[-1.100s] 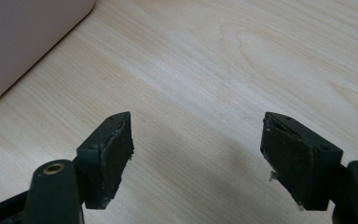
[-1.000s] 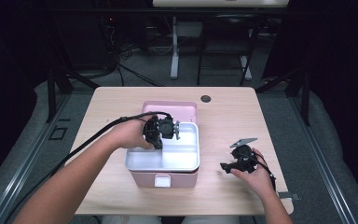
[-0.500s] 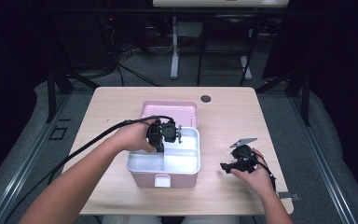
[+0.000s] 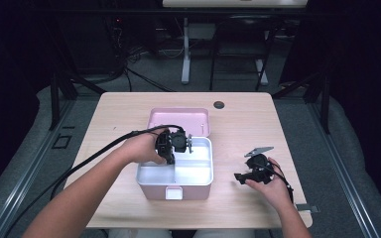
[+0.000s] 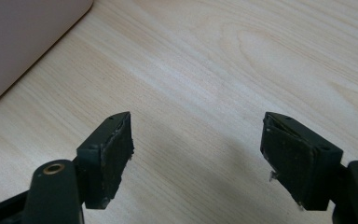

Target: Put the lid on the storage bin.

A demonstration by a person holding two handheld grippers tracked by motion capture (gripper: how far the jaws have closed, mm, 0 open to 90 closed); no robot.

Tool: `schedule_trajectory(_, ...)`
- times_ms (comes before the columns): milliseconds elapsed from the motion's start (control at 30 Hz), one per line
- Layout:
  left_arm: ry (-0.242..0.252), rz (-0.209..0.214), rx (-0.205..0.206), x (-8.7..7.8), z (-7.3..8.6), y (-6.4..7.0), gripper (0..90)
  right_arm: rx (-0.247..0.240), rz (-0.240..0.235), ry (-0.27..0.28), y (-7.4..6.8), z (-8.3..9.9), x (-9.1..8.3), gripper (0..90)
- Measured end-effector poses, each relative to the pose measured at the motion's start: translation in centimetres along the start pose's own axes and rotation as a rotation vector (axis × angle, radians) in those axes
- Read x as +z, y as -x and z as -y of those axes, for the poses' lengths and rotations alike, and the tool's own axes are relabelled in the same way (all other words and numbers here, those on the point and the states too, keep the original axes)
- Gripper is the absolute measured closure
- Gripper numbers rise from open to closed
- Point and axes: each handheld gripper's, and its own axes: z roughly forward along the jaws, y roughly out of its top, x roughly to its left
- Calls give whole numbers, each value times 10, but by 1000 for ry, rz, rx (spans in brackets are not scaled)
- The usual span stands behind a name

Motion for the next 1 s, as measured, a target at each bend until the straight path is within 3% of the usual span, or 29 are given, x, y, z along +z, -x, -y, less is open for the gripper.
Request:
schedule_trajectory(300, -28, -17, -28, -6, 8, -2, 825, 5, -3, 1, 0, 0, -1, 246)
schedule_trajectory(367, -5, -16, -50, -9, 15, -2, 822, 4, -2, 3, 0, 0, -1, 246)
schedule_trajectory(567, -12, -14, -82, -8, 31, -4, 816, 7, -1, 3, -1, 0, -1, 246)
schedule_trajectory(700, -2, -5, -126, -10, 46, -5, 812, 4, 0, 9, -1, -1, -1, 246)
schedule_trajectory(1000, 30, -23, -173, -12, 64, -3, 805, 10, 3, 31, 0, -4, -7, 246)
